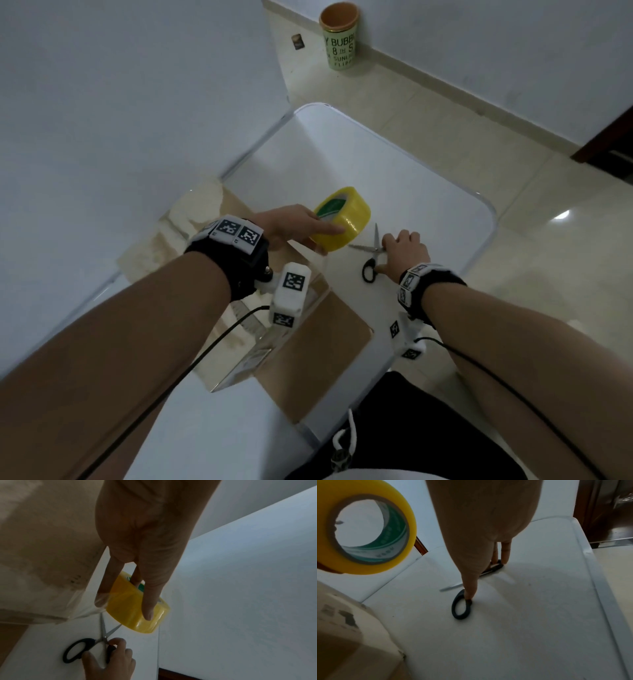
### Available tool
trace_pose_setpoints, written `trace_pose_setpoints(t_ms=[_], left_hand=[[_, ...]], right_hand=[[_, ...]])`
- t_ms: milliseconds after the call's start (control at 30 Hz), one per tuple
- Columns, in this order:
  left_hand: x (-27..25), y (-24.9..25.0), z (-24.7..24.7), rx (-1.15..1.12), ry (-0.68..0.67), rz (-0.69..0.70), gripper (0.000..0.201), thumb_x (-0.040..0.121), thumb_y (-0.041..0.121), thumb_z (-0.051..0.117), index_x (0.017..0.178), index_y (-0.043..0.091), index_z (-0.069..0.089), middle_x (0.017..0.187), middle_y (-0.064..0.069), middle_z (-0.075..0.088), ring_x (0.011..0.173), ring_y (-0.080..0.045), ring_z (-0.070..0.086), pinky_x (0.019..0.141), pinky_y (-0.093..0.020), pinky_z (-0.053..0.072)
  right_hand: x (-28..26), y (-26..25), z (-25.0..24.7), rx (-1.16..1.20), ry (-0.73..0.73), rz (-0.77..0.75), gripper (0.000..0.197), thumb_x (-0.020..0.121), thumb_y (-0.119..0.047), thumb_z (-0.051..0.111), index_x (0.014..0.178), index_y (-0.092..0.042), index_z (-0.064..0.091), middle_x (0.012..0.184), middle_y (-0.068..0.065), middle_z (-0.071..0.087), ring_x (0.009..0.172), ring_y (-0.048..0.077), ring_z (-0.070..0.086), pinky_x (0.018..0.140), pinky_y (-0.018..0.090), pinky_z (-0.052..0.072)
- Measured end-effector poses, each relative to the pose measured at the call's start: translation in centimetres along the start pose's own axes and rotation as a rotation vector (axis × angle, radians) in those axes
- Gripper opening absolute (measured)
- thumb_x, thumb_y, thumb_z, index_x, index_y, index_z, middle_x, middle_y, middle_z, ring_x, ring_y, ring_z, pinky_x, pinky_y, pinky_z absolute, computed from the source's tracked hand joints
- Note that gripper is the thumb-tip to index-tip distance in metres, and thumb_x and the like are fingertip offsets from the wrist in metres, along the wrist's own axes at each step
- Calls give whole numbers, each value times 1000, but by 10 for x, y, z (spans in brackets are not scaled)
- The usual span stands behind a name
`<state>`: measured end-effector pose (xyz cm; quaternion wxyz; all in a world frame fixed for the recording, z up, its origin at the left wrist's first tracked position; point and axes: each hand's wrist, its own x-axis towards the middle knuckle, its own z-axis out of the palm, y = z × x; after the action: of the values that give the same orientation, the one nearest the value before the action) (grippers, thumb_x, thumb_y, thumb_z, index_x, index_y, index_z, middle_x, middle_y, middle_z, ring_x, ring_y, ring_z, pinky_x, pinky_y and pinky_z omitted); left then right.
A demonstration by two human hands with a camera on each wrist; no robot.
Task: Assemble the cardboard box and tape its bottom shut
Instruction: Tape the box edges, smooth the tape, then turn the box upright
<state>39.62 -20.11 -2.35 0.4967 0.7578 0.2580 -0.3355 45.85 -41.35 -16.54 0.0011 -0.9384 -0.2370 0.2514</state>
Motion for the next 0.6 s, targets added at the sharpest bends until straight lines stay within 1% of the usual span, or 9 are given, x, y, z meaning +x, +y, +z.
trace_pose_setpoints(t_ms=[67,133,200,300,367,433,467,533,600], left_hand=[[-1,0,2,2,-7,2,50,82,44,72,112,4,66,99,-8,74,90,-19,73,81,-27,55],[-2,1,2,-8,-23,2,46,84,41,70,114,6,66,103,-7,74,91,-19,72,74,-23,54],[-3,2,2,-20,-37,3,44,86,40,68,116,8,64,106,-7,73,92,-19,72,68,-20,54],[-4,1,2,-39,-46,11,44,87,39,68,119,8,64,111,-7,72,94,-20,71,70,-20,53],[-4,0,3,-51,-53,17,44,87,38,67,119,8,64,112,-7,72,97,-22,71,76,-22,53],[-3,-1,3,-59,-55,25,44,87,38,68,119,8,64,111,-8,72,98,-24,71,80,-25,53],[-2,-2,3,-61,-52,27,45,86,39,68,119,8,64,111,-8,72,98,-24,71,82,-26,53],[-1,-3,3,-57,-51,27,46,85,40,69,118,8,64,110,-8,72,97,-24,71,84,-27,53],[-1,-3,3,-64,-50,29,46,85,40,69,118,8,64,110,-9,72,97,-24,71,87,-29,53]], right_hand=[[0,1,2,20,-12,-30,40,87,-26,61,122,-16,44,124,14,45,117,33,39,82,39,44],[-1,4,4,20,-18,-26,33,89,-13,55,120,-15,44,123,15,44,116,32,40,73,36,42],[-4,5,3,-9,-11,-24,30,90,-11,51,119,-14,45,120,15,46,114,32,43,74,35,42],[-6,5,1,28,-30,0,24,92,-10,43,115,-12,48,117,15,50,110,32,47,74,36,41],[-5,5,-2,115,-45,17,24,93,-22,49,115,-11,50,117,16,51,108,33,49,77,37,44],[-5,5,-2,159,-71,0,47,87,-42,60,121,-12,49,122,16,47,113,33,45,88,41,46],[-6,5,-2,149,-90,-17,59,81,-47,65,125,-12,46,125,14,43,117,33,41,92,43,46],[-8,4,1,109,-92,-21,75,72,-53,72,128,-14,42,128,12,38,122,32,37,93,44,47],[-11,2,4,97,-57,5,81,68,-58,73,127,-14,41,128,12,37,120,32,36,91,44,48]])
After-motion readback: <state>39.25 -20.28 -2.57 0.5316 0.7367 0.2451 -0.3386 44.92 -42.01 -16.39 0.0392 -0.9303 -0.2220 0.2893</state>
